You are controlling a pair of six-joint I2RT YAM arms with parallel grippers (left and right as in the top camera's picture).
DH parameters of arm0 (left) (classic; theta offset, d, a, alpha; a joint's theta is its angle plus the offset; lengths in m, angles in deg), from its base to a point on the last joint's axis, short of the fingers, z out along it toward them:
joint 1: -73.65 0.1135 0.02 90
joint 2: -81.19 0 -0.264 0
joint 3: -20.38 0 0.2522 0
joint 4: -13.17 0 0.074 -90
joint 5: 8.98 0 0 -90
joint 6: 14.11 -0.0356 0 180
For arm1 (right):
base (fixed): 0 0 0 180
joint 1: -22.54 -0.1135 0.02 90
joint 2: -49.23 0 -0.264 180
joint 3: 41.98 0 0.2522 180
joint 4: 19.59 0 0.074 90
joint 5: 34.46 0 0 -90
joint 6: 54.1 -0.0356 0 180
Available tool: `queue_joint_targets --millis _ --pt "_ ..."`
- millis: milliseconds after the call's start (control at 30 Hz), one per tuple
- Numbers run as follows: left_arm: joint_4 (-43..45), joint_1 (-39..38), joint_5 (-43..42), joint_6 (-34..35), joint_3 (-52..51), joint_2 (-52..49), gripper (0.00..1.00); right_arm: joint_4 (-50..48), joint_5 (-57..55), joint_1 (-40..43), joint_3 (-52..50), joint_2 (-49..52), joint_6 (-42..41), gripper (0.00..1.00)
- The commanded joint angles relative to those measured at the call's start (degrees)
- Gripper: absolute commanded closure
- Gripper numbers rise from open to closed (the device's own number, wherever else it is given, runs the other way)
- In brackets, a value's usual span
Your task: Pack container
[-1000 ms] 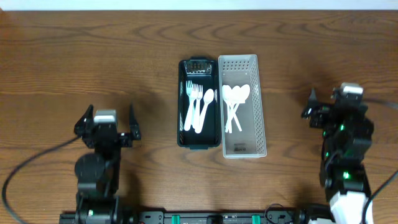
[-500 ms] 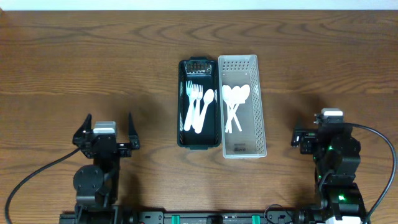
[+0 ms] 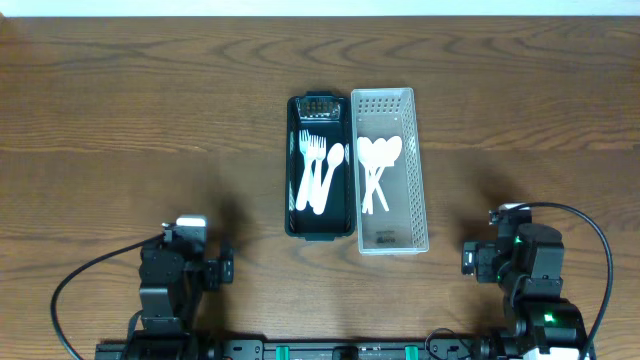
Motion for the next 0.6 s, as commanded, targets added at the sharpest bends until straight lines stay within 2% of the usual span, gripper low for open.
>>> queue_joint_targets --millis 0,167,333,433,567 --pt "-4.2 -0.1 -0.2 -1.0 0.4 0.1 0.02 2.3 0.0 -1.2 -0.2 -2.4 0.5 0.01" --pt "-11.6 -0.1 -0.2 -1.0 0.4 0.1 0.02 6.3 0.0 -4.3 -0.2 -11.1 0.5 0.01" --pt "-13.2 -0.1 -0.2 -1.0 0.4 0.1 0.02 7.8 -0.7 -6.2 -0.2 -23.9 1.5 0.01" --pt "-13.2 -0.1 -0.2 -1.0 0.4 0.1 0.02 0.8 -0.6 -6.3 -1.1 -30.4 1.6 0.01" --pt "-13.2 -0.1 -0.2 -1.0 0.4 0.1 0.02 -17.7 -0.4 -6.6 -6.8 -32.5 1.6 0.01"
